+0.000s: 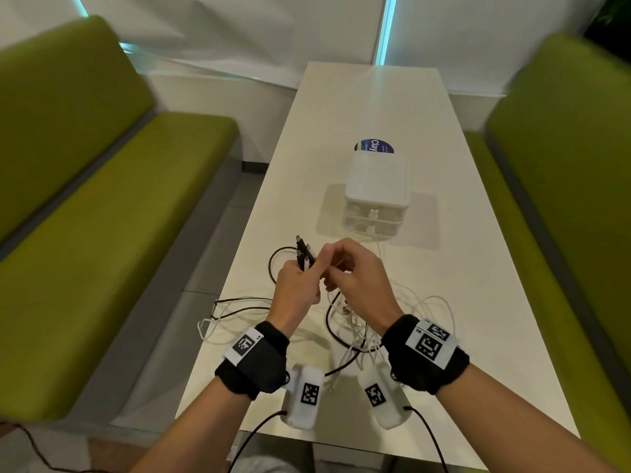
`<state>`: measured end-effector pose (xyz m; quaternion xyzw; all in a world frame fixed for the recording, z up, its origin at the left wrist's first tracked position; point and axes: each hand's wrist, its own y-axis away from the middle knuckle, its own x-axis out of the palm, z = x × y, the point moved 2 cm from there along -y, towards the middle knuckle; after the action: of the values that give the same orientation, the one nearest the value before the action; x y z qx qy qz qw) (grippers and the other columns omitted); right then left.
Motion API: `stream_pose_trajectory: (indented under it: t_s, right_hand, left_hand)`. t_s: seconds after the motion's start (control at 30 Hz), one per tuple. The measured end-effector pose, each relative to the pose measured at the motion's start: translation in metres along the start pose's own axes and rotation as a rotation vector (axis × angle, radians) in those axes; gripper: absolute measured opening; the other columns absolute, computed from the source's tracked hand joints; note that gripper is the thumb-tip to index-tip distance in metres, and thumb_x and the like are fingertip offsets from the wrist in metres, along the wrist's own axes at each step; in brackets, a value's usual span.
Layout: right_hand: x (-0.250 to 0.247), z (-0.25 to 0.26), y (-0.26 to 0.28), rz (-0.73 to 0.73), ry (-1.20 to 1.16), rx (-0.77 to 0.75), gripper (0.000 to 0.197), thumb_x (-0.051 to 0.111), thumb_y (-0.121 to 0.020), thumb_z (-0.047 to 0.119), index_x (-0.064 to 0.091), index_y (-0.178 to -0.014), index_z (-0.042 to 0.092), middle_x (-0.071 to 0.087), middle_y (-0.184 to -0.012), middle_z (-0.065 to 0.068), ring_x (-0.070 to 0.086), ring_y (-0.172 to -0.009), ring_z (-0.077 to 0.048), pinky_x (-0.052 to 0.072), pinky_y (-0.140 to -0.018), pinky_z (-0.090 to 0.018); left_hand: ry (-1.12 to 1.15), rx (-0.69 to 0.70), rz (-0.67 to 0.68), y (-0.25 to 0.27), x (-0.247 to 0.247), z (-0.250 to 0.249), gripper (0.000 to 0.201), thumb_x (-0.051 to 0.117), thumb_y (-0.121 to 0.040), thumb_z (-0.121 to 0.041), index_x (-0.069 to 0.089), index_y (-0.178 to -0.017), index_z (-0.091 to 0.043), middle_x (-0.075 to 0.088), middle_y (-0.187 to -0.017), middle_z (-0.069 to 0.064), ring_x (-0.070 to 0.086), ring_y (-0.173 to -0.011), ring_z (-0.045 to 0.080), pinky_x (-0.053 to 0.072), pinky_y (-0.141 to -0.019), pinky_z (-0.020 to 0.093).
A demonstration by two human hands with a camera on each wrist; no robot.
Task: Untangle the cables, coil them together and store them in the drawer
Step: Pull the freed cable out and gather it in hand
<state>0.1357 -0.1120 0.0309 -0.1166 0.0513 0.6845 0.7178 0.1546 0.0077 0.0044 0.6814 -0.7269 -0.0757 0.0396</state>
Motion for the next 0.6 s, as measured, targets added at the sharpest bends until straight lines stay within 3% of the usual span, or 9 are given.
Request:
stream_pose_trajectory:
  t_s: [0.07, 0.2, 0.3, 0.37, 0.43, 0.5, 0.53, 0.6]
  right_hand:
    - [0.0, 0.0, 0.001, 0.026, 0.0, 0.007, 0.025, 0.063, -0.083, -0.003, 0.061, -0.1, 0.015, 0.07, -0.08, -0.003, 0.065, -0.063, -0.023, 0.057, -0.064, -0.039]
    - [0.001, 0.004, 0.003, 0.166, 0.09, 0.003, 0.042, 0.065, -0.083, 0.001, 0.052, -0.116, 0.023, 0.064, -0.093, 0.008, 0.065, -0.074, -0.012, 0.053, -0.063, -0.022]
    - [-0.004, 0.008, 0.001, 0.008, 0.208, -0.071, 0.043, 0.06, -0.085, 0.01, 0.05, -0.124, 0.026, 0.057, -0.103, 0.006, 0.061, -0.084, -0.005, 0.052, -0.072, -0.021]
    - [-0.006, 0.014, -0.001, -0.098, 0.331, -0.176, 0.039, 0.059, -0.09, 0.019, 0.051, -0.127, 0.026, 0.053, -0.114, 0.008, 0.055, -0.096, -0.002, 0.049, -0.082, -0.021]
    - [-0.003, 0.022, -0.002, -0.063, 0.396, -0.298, 0.04, 0.058, -0.096, 0.026, 0.05, -0.136, 0.023, 0.049, -0.129, 0.008, 0.05, -0.112, -0.002, 0.045, -0.092, -0.019]
    - [0.004, 0.029, -0.005, 0.061, 0.438, -0.377, 0.048, 0.056, -0.099, 0.027, 0.044, -0.145, 0.02, 0.043, -0.146, 0.006, 0.044, -0.129, -0.003, 0.038, -0.103, -0.015]
    - [0.008, 0.03, -0.006, 0.119, 0.469, -0.39, 0.05, 0.055, -0.099, 0.025, 0.042, -0.147, 0.02, 0.041, -0.15, 0.006, 0.041, -0.133, -0.003, 0.034, -0.106, -0.013]
    - [0.013, 0.03, -0.009, 0.162, 0.511, -0.382, 0.045, 0.054, -0.099, 0.022, 0.047, -0.144, 0.02, 0.048, -0.147, 0.006, 0.047, -0.128, -0.005, 0.038, -0.106, -0.017]
  left_hand:
    - [-0.012, -0.016, -0.002, 0.0, 0.001, 0.0, 0.061, 0.058, -0.085, -0.063, 0.063, -0.071, -0.004, 0.034, -0.046, -0.006, 0.03, -0.044, 0.013, 0.027, -0.046, 0.026]
    - [-0.026, -0.025, -0.019, 0.0, 0.0, -0.005, 0.044, 0.052, -0.095, -0.049, 0.071, -0.084, -0.011, 0.045, -0.04, -0.013, 0.041, -0.042, 0.005, 0.035, -0.048, 0.022]
    - [-0.046, 0.015, -0.018, -0.002, -0.001, -0.006, 0.052, 0.051, -0.093, -0.054, 0.074, -0.09, -0.008, 0.04, -0.047, -0.01, 0.034, -0.047, 0.012, 0.034, -0.049, 0.026]
    - [-0.091, 0.053, -0.042, -0.004, -0.003, -0.005, 0.058, 0.05, -0.093, -0.055, 0.071, -0.086, -0.002, 0.046, -0.057, 0.002, 0.036, -0.054, 0.018, 0.033, -0.053, 0.031]
    - [-0.069, 0.066, -0.032, -0.001, -0.003, -0.009, 0.049, 0.051, -0.098, -0.043, 0.069, -0.083, 0.0, 0.053, -0.061, 0.004, 0.044, -0.058, 0.017, 0.038, -0.055, 0.027]
    - [0.124, 0.052, 0.029, 0.001, 0.0, -0.011, 0.036, 0.045, -0.1, -0.016, 0.067, -0.073, -0.007, 0.06, -0.064, 0.0, 0.055, -0.063, 0.013, 0.045, -0.062, 0.023]
    - [0.206, 0.032, 0.049, 0.002, 0.001, -0.012, 0.034, 0.042, -0.096, -0.006, 0.061, -0.068, -0.009, 0.061, -0.064, -0.002, 0.056, -0.062, 0.01, 0.046, -0.064, 0.023]
    - [0.129, 0.055, 0.051, 0.003, -0.001, -0.014, 0.017, 0.045, -0.085, -0.005, 0.052, -0.07, -0.01, 0.06, -0.061, -0.006, 0.054, -0.061, 0.009, 0.045, -0.063, 0.023]
